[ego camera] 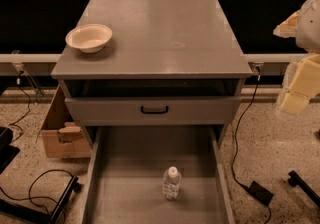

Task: Pick blue plastic bottle from middle drawer and place on counter

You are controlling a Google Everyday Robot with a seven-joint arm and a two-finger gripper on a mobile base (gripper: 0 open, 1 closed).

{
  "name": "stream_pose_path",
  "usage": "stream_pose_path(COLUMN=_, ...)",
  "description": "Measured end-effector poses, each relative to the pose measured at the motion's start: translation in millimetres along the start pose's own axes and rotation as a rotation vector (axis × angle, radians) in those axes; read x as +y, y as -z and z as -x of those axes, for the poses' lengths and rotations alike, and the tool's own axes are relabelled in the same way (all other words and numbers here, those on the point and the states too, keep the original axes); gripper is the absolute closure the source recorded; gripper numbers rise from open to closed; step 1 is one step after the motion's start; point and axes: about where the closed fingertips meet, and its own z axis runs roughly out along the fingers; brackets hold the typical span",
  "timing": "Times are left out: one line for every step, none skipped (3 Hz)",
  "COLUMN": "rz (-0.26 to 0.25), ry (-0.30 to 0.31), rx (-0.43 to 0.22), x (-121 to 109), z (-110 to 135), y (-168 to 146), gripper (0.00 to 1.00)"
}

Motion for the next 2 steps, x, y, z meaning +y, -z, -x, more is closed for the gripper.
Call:
stream_pose_path(rz=0.0, ry=0.0, rx=0.0, x=0.0, z=0.0, y=0.0, gripper=0.0)
stream_pose_path(rz=0.0, ry=-0.009, rx=-0.019, x=1.2, z=-0.1, y=-5.3, gripper=0.0)
